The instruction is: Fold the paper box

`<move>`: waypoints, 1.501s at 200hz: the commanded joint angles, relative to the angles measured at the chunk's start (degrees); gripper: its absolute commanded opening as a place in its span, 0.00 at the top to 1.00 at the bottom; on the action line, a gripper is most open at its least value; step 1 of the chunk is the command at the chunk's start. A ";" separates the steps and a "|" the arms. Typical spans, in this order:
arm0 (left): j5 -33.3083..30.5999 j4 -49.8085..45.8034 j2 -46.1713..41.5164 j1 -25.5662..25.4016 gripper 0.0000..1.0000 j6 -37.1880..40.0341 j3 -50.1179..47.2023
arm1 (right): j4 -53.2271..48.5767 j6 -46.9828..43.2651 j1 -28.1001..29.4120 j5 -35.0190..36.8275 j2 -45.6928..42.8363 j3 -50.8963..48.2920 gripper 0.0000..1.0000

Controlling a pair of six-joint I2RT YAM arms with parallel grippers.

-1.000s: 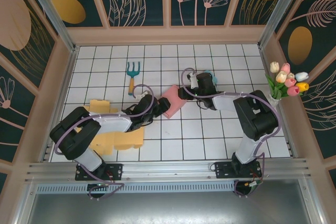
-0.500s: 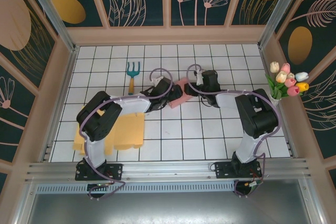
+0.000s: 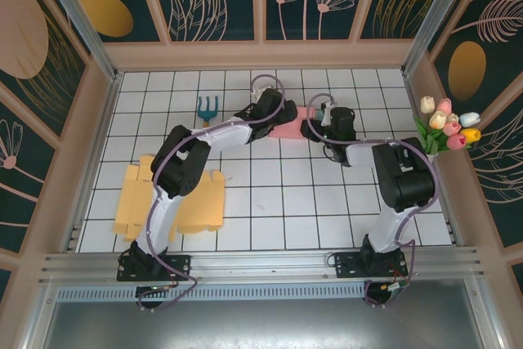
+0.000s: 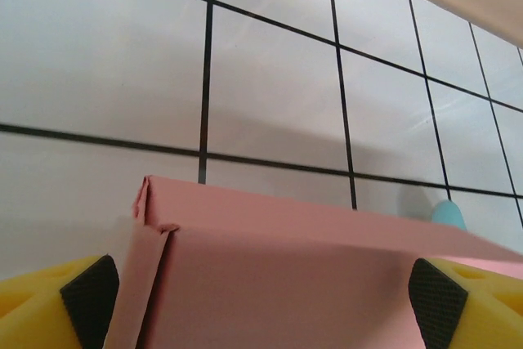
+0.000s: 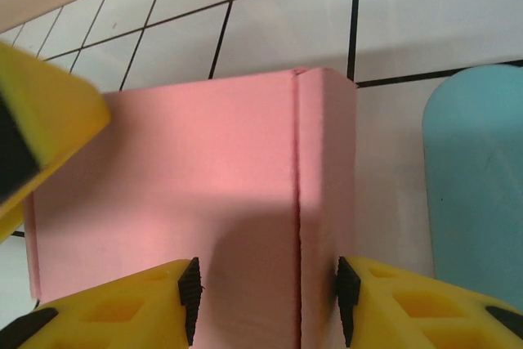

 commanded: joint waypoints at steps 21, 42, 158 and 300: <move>1.39 -4.59 6.19 0.53 0.07 2.20 8.20 | 3.66 0.30 -0.31 -0.71 1.97 2.97 0.49; 1.71 -5.30 7.56 0.81 0.07 1.58 10.09 | 1.71 -1.47 -0.67 1.01 2.84 5.25 0.49; -2.90 -9.37 -1.55 3.18 0.04 5.45 4.50 | -4.81 -1.25 -2.19 9.03 -6.17 4.34 0.46; -14.92 -9.97 -78.15 3.17 0.02 -2.16 -66.33 | -2.90 2.58 32.76 2.31 -9.87 -3.65 0.46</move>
